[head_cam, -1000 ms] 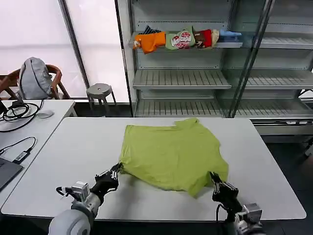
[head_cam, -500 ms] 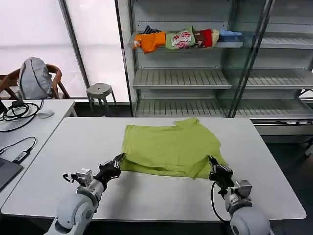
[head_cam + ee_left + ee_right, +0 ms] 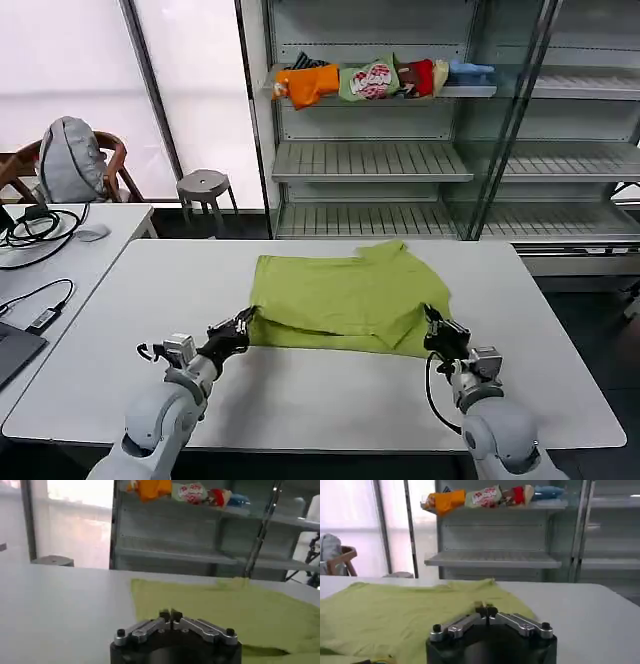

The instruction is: Fold and organize the clothes.

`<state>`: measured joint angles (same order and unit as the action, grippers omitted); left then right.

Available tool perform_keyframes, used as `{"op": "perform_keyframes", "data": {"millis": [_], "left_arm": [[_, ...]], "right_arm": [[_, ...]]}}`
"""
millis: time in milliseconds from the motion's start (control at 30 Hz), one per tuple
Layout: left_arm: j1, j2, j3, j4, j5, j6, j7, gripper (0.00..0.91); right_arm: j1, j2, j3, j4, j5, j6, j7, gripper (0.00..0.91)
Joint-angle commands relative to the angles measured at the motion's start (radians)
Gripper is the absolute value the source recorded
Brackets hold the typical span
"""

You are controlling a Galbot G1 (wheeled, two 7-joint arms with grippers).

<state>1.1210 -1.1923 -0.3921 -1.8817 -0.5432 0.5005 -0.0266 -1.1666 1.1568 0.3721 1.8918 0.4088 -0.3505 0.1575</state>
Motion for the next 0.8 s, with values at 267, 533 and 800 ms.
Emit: {"op": "perform_keyframes", "data": {"millis": [267, 533, 800], "left_arm": [[-0.018, -0.005, 0.009, 0.045, 0.001, -0.021, 0.009, 0.01], [-0.028, -0.002, 0.009, 0.068, 0.002, -0.04, 0.015, 0.02], [-0.042, -0.008, 0.012, 0.089, 0.004, -0.041, 0.019, 0.907]], "right_arm": [[0.047, 0.004, -0.008, -0.057, -0.014, 0.004, -0.002, 0.0], [0.066, -0.004, -0.016, -0.089, -0.024, 0.016, -0.012, 0.0], [0.077, 0.001, -0.032, -0.111, -0.044, 0.014, -0.01, 0.907]]}}
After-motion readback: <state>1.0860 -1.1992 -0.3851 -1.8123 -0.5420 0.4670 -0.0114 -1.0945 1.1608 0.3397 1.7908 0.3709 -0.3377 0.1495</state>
